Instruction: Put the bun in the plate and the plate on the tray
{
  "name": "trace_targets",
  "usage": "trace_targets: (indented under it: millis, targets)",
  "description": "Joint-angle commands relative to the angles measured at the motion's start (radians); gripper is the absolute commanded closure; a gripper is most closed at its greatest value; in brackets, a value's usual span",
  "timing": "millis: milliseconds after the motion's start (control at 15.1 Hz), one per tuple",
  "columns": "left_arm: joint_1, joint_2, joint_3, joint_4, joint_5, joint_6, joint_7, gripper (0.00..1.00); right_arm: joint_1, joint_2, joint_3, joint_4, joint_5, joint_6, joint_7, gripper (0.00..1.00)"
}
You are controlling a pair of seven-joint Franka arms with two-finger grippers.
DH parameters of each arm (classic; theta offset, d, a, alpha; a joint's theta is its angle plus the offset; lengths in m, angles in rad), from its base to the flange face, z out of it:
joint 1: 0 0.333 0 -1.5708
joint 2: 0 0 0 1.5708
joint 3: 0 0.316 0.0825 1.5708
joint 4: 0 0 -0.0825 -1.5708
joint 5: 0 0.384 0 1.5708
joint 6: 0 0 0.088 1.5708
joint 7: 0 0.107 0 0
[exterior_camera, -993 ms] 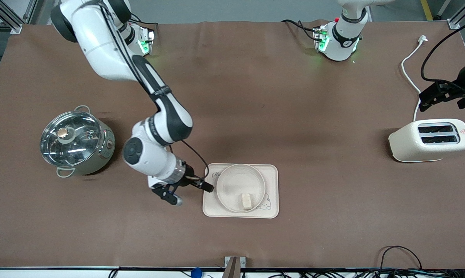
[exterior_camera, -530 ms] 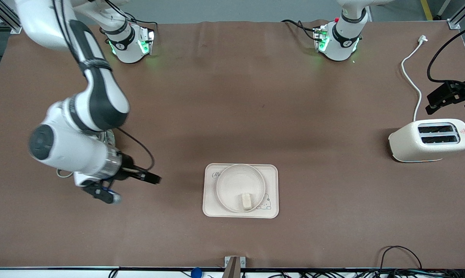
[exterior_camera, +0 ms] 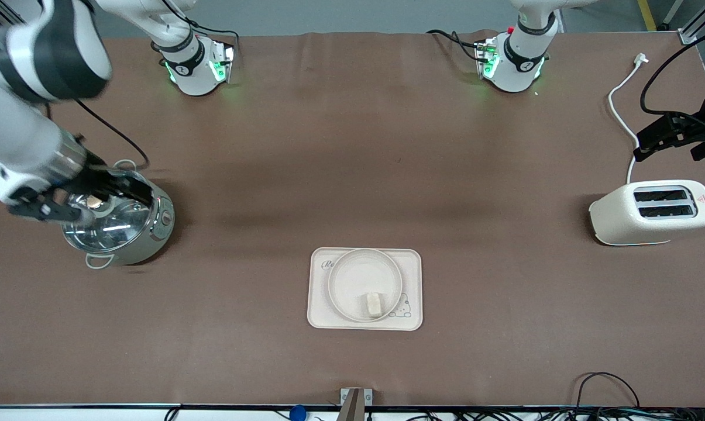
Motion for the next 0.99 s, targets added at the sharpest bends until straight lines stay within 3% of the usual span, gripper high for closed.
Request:
trace_targets:
  millis: [0,132,265,596,927]
  targets:
    - [0.003,-0.004,0.003,0.005,-0.011,-0.020,0.018,0.00,-0.046,-0.125,-0.040,-0.067,-0.037,-0.052,-0.132,0.00]
    - [0.002,-0.009,0.004,0.005,-0.004,-0.023,0.015,0.00,-0.044,-0.131,-0.091,-0.016,-0.044,-0.109,-0.225,0.00]
    - [0.002,-0.009,0.003,0.008,-0.002,-0.023,0.017,0.00,-0.054,-0.130,-0.097,0.056,-0.057,-0.181,-0.248,0.00]
    - [0.002,-0.035,-0.005,-0.009,0.006,-0.023,0.012,0.00,-0.046,-0.140,-0.091,0.099,-0.072,-0.216,-0.240,0.00]
    - [-0.001,-0.141,-0.037,-0.142,0.006,0.032,0.000,0.00,-0.034,-0.140,-0.083,0.125,-0.072,-0.235,-0.242,0.00]
